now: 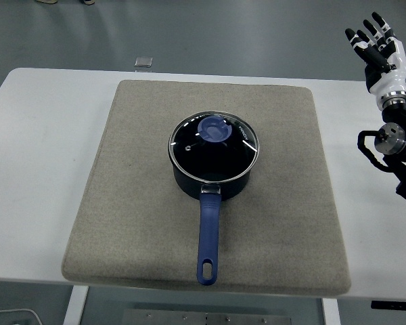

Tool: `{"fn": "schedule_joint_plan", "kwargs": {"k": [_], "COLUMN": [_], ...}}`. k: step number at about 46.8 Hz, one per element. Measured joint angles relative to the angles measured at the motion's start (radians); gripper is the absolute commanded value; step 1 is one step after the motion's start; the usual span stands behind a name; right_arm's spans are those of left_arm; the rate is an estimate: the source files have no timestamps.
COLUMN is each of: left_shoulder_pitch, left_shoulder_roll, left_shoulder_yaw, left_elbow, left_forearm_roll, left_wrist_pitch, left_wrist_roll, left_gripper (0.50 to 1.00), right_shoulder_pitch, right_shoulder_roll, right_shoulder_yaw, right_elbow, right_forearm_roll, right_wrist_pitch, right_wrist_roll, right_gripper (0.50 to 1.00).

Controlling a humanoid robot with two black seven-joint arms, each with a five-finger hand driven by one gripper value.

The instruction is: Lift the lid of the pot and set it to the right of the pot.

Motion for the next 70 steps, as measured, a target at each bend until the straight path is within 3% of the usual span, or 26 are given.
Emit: {"fn": "schedule_joint_plan", "kwargs": {"k": [70], "left_shoulder_pitch": [0.0], "left_shoulder_roll": [0.0], "left_shoulder_yaw": [-0.001], "left_elbow": [-0.001], "left_forearm_roll": [0.0], "left_wrist_pitch": [0.001], "left_wrist_roll": [0.0], "left_gripper": [1.0], "right_shoulder_pitch": [0.008], "right_shoulder_roll": [-0.021], "right_shoulder_yaw": [0.001], "right_elbow": [0.0], "right_forearm_roll": [0.01], "right_wrist_pitch": [0.0], "right_wrist_roll": [0.001], "right_gripper": [0.895]}}
